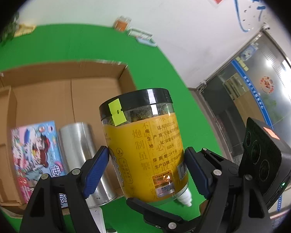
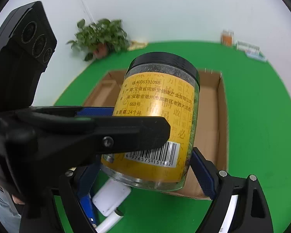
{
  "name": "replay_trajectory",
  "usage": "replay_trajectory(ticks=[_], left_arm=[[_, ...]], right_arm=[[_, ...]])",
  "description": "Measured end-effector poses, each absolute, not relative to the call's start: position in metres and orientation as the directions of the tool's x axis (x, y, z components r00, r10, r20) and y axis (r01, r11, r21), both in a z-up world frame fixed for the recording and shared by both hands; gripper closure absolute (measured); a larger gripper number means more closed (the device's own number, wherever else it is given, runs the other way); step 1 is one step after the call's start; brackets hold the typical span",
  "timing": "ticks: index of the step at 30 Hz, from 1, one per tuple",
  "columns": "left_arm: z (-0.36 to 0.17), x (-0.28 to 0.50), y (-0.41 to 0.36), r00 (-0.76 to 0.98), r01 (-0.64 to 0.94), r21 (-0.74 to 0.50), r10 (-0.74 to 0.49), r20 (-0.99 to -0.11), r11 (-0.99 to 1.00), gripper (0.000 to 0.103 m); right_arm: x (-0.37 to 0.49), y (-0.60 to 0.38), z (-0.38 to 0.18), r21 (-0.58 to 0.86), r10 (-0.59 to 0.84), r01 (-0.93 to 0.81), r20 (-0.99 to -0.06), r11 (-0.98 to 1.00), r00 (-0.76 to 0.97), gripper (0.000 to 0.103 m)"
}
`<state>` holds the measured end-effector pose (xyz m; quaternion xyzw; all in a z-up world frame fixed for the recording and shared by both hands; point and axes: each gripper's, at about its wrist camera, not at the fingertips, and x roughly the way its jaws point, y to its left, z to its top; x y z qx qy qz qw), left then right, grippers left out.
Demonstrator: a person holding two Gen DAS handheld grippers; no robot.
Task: Organize rigid objects
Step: 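Carry the jar into the large box and lower it beside the cylinder, then open both grippers and withdraw from the jar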
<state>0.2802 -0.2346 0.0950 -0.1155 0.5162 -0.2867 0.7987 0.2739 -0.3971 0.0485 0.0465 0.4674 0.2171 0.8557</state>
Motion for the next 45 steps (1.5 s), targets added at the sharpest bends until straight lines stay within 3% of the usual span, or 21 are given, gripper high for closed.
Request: replay_trajectory(ticks=[12,16,19,24,26,27,28,33,35,38,39,40,41,43,45], left_arm=[[0.019,0.294,-0.250,0.152,0.293,-0.506,-0.562,-0.813,0.811,0.027],[0.022,0.291,-0.252,0.145,0.285,-0.510,-0.563,-0.814,0.811,0.028],[0.023,0.290,-0.247,0.162,0.282,-0.500,-0.555,-0.816,0.819,0.038],[0.034,0.282,-0.224,0.218,0.258,-0.485,-0.539,-0.813,0.836,0.039],[0.044,0.272,-0.214,0.268,0.277,-0.468,-0.536,-0.801,0.839,0.039],[0.048,0.267,-0.209,0.290,0.280,-0.462,-0.533,-0.795,0.842,0.039],[0.052,0.261,-0.206,0.312,0.286,-0.453,-0.530,-0.789,0.844,0.039],[0.084,0.218,-0.187,0.525,0.336,-0.321,-0.459,-0.717,0.885,0.039],[0.099,0.197,-0.183,0.612,0.336,-0.234,-0.400,-0.682,0.912,0.029],[0.128,0.162,-0.178,0.735,0.305,-0.078,-0.287,-0.614,0.949,0.022],[0.138,0.150,-0.175,0.759,0.305,-0.041,-0.269,-0.593,0.952,0.022],[0.148,0.136,-0.166,0.782,0.307,-0.024,-0.266,-0.564,0.951,0.016],[0.153,0.125,-0.161,0.799,0.297,-0.024,-0.262,-0.541,0.955,0.007],[0.154,0.106,-0.140,0.834,0.230,-0.018,-0.207,-0.511,0.973,0.000],[0.146,0.098,-0.129,0.837,0.181,0.010,-0.148,-0.527,0.984,0.000]], right_arm=[[0.298,-0.413,-0.053,0.310,0.396,-0.289,-0.861,0.906,0.318,0.016],[0.301,-0.412,-0.057,0.331,0.413,-0.291,-0.862,0.898,0.295,0.014],[0.302,-0.411,-0.057,0.344,0.420,-0.300,-0.874,0.890,0.244,0.014],[0.289,-0.422,-0.039,0.406,0.501,-0.343,-0.826,0.847,0.258,0.013],[0.289,-0.431,-0.037,0.428,0.515,-0.318,-0.811,0.846,0.276,0.022],[0.293,-0.434,-0.040,0.427,0.505,-0.298,-0.818,0.854,0.276,0.036],[0.296,-0.433,-0.043,0.398,0.470,-0.280,-0.838,0.874,0.278,0.043],[0.286,-0.419,-0.035,0.264,0.383,-0.339,-0.852,0.903,0.357,0.049],[0.272,-0.410,-0.028,0.200,0.347,-0.372,-0.855,0.906,0.386,0.049],[0.241,-0.412,-0.003,0.196,0.368,-0.367,-0.789,0.909,0.492,0.046],[0.222,-0.422,0.011,0.213,0.388,-0.356,-0.738,0.910,0.552,0.034],[0.209,-0.432,0.022,0.231,0.403,-0.344,-0.683,0.910,0.609,0.011],[0.188,-0.448,0.033,0.253,0.411,-0.325,-0.599,0.911,0.687,0.001],[0.159,-0.475,0.039,0.260,0.384,-0.288,-0.514,0.922,0.767,0.001],[0.144,-0.495,0.024,0.236,0.333,-0.238,-0.571,0.942,0.750,0.001]])
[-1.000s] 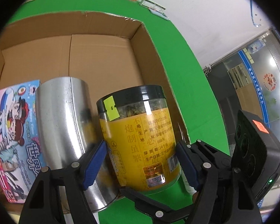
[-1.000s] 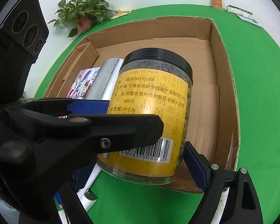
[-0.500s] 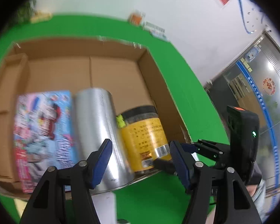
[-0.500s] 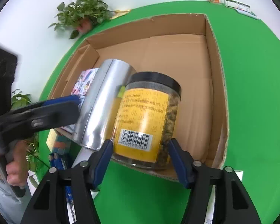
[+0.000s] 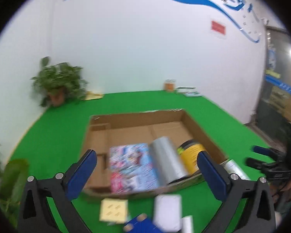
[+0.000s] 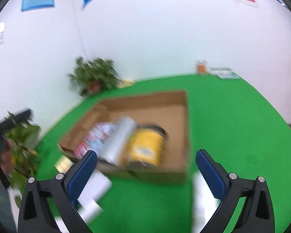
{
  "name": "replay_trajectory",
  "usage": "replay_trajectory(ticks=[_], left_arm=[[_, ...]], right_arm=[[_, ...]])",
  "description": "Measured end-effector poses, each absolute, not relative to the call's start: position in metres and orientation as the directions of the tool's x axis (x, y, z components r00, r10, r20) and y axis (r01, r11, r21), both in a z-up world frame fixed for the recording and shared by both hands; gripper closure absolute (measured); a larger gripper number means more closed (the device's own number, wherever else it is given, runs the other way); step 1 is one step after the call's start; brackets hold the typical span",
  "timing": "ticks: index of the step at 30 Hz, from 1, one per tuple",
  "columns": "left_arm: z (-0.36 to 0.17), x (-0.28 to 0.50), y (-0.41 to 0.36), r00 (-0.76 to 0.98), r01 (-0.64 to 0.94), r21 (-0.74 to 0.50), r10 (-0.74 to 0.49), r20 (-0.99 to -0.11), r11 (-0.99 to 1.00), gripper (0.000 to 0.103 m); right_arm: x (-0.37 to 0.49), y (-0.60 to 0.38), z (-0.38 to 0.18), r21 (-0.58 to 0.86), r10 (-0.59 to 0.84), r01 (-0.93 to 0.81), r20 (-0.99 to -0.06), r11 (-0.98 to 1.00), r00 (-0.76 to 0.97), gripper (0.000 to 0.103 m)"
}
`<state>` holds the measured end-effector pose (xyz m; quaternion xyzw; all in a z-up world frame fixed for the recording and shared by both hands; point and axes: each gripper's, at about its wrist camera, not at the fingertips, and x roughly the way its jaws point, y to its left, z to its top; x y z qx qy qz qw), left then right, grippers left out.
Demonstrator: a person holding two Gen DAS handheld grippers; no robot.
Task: Organize rigid objects
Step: 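Open both grippers and withdraw from the jar, then move both grippers to the white lotion bottle on the table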
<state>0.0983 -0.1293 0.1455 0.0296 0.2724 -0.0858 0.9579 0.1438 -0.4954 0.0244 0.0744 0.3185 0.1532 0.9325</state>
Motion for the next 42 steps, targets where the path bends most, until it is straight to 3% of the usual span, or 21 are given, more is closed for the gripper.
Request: replay_trajectory(ticks=[2,5,6,9,14,18,23,25,26,27,31,33,36,39,40,42], left_arm=[[0.132,0.096,-0.124,0.820,0.154,0.006,-0.125,-0.558,0.988,0.000],[0.104,0.096,-0.119,0.776,0.138,-0.091,-0.164,-0.609,0.986,0.000],[0.094,0.095,-0.121,0.752,0.145,-0.133,-0.196,-0.629,0.980,0.000],[0.071,0.098,-0.142,0.676,0.187,-0.226,-0.292,-0.677,0.956,0.000],[0.053,0.096,-0.181,0.568,0.280,-0.298,-0.408,-0.715,0.913,0.000],[0.043,0.097,-0.208,0.435,0.363,-0.440,-0.567,-0.700,0.821,0.000],[0.027,0.110,-0.232,0.373,0.364,-0.476,-0.594,-0.713,0.800,0.001],[0.015,0.121,-0.243,0.309,0.363,-0.516,-0.623,-0.719,0.776,0.001],[0.009,0.127,-0.246,0.277,0.353,-0.545,-0.642,-0.715,0.760,0.001],[0.007,0.130,-0.246,0.258,0.341,-0.563,-0.651,-0.714,0.753,0.001],[-0.013,0.148,-0.254,0.180,0.281,-0.619,-0.674,-0.716,0.733,0.001],[-0.019,0.152,-0.259,0.159,0.267,-0.612,-0.661,-0.734,0.744,0.002],[-0.028,0.155,-0.266,0.108,0.251,-0.634,-0.672,-0.733,0.732,0.006],[-0.043,0.158,-0.271,0.053,0.226,-0.621,-0.646,-0.761,0.750,0.020],[-0.043,0.157,-0.270,0.050,0.225,-0.606,-0.630,-0.775,0.763,0.030],[-0.048,0.158,-0.270,0.045,0.216,-0.582,-0.603,-0.796,0.784,0.040]], right_arm=[[0.134,-0.517,-0.004,0.228,0.275,-0.164,-0.650,0.960,0.708,0.002],[0.136,-0.544,-0.045,0.255,0.244,-0.068,-0.762,0.965,0.600,0.026],[0.139,-0.552,-0.062,0.270,0.246,-0.037,-0.802,0.962,0.545,0.041],[0.140,-0.552,-0.081,0.232,0.223,-0.046,-0.833,0.972,0.506,0.060],[0.130,-0.546,-0.082,0.163,0.172,-0.062,-0.846,0.985,0.506,0.061],[0.117,-0.542,-0.084,0.070,0.108,-0.093,-0.856,0.993,0.505,0.061],[0.098,-0.509,-0.083,-0.133,-0.030,-0.157,-0.847,0.979,0.531,0.060],[0.087,-0.484,-0.080,-0.168,-0.014,-0.227,-0.832,0.959,0.555,0.049],[0.083,-0.479,-0.077,-0.150,0.019,-0.249,-0.822,0.957,0.569,0.042],[0.078,-0.476,-0.070,-0.090,0.087,-0.268,-0.807,0.959,0.584,0.028],[0.079,-0.488,-0.057,0.185,0.296,-0.244,-0.764,0.952,0.574,0.026],[0.085,-0.488,-0.067,0.308,0.385,-0.233,-0.774,0.923,0.503,0.031],[0.091,-0.474,-0.079,0.340,0.413,-0.238,-0.796,0.910,0.443,0.042],[0.096,-0.456,-0.088,0.386,0.460,-0.256,-0.796,0.886,0.394,0.051],[0.096,-0.449,-0.090,0.382,0.462,-0.268,-0.799,0.885,0.386,0.055],[0.097,-0.435,-0.094,0.370,0.459,-0.291,-0.810,0.882,0.363,0.056]])
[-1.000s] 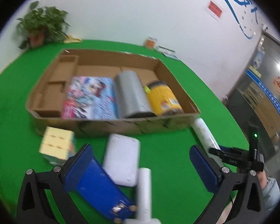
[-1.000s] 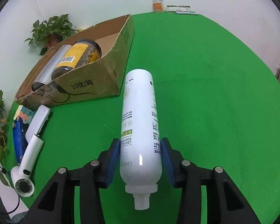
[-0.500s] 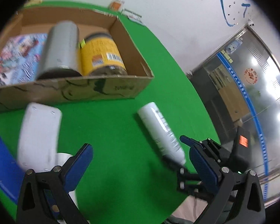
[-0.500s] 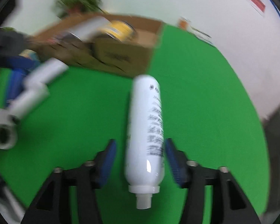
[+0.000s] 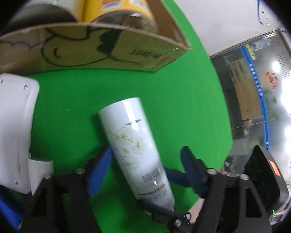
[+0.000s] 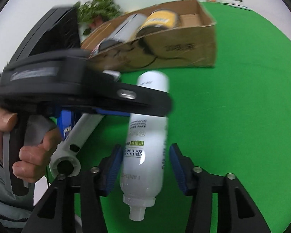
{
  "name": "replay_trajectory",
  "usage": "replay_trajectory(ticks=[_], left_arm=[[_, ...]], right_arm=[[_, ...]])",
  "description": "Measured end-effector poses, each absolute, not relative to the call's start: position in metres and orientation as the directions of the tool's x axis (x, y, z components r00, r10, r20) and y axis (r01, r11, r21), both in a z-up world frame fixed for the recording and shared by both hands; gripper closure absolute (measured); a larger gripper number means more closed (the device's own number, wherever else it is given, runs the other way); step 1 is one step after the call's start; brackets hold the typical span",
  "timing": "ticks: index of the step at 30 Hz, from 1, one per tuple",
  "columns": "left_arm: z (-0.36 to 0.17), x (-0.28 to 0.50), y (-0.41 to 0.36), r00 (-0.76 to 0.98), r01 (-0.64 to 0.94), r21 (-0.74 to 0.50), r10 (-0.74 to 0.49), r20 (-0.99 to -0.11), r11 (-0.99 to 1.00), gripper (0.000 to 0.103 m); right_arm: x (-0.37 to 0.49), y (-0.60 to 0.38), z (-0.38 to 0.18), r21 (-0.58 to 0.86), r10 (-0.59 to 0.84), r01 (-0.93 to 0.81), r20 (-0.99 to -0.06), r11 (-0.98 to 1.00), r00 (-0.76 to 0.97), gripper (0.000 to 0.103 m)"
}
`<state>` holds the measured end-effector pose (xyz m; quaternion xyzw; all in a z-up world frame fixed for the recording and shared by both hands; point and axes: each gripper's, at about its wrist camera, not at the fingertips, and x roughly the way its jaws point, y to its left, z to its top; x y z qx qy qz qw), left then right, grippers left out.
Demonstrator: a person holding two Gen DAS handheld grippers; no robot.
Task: Organize rigid objects
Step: 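Move both grippers to the white lotion bottle on the table, then grasp the white bottle between both grippers and lift it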
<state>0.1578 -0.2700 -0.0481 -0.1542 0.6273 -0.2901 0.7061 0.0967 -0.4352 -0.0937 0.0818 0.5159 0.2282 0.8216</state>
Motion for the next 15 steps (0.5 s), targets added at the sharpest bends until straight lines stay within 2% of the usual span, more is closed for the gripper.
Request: replay_trajectory(ticks=[1,4,7,12,15], left_arm=[[-0.051,0.159,-0.268,0.036,0.206,-0.570,-0.588,-0.808,0.795,0.046],[-0.049,0.157,-0.267,0.047,0.214,-0.561,-0.582,-0.812,0.800,0.047],[-0.047,0.160,-0.262,0.046,0.198,-0.563,-0.582,-0.812,0.802,0.053],[-0.037,0.161,-0.264,0.090,0.227,-0.549,-0.579,-0.810,0.804,0.054],[-0.005,0.167,-0.263,0.174,0.276,-0.530,-0.584,-0.793,0.802,0.054]], right_arm=[[0.097,-0.429,-0.096,0.356,0.445,-0.290,-0.819,0.889,0.362,0.057],[0.096,-0.416,-0.098,0.305,0.400,-0.288,-0.835,0.908,0.377,0.057],[0.093,-0.408,-0.094,0.244,0.351,-0.295,-0.847,0.924,0.399,0.058],[0.095,-0.405,-0.089,0.256,0.355,-0.277,-0.840,0.926,0.410,0.058],[0.100,-0.407,-0.070,0.258,0.368,-0.285,-0.806,0.923,0.463,0.058]])
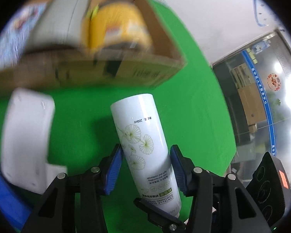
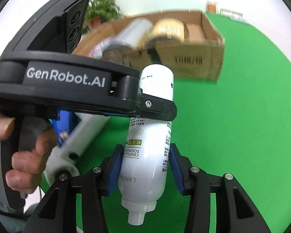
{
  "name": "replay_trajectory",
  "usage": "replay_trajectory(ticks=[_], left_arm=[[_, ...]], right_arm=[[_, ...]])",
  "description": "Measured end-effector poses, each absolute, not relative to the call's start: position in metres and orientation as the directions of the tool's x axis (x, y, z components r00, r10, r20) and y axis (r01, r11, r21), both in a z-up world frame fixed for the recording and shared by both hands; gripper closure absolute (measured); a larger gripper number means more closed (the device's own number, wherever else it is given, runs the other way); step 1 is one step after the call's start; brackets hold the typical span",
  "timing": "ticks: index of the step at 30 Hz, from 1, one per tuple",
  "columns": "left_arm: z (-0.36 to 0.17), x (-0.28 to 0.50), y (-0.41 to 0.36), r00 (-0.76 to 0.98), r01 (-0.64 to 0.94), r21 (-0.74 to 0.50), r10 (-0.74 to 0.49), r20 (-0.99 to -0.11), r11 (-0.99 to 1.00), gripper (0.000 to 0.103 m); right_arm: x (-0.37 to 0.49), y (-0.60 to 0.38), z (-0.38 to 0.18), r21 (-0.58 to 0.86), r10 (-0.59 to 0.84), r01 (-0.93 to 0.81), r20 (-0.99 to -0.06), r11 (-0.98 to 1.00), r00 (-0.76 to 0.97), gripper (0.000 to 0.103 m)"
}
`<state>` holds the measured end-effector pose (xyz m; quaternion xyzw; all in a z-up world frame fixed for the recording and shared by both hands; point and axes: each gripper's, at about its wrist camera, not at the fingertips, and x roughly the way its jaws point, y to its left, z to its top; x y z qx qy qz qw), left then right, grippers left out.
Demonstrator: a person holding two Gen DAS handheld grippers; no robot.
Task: Organize rigid objects
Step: 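Grasp the white bottle between both grippers and lift it, then carry the bottle over the large box and lower it beside the jar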
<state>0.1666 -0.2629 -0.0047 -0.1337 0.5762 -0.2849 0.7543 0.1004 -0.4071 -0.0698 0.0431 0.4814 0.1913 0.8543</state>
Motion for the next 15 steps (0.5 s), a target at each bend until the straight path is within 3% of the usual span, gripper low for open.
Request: replay_trajectory(ticks=[9,15], left_arm=[[0.109,0.208,-0.260,0.362,0.445,-0.434,-0.601,-0.713,0.783,0.054],[0.146,0.234,-0.268,0.396,0.491,-0.415,-0.620,-0.677,0.766,0.055]], right_arm=[[0.133,-0.405,0.032,0.157,0.338,-0.316,-0.653,0.936,0.678,0.058],[0.167,-0.412,0.078,0.136,0.315,-0.294,-0.599,0.946,0.736,0.058]])
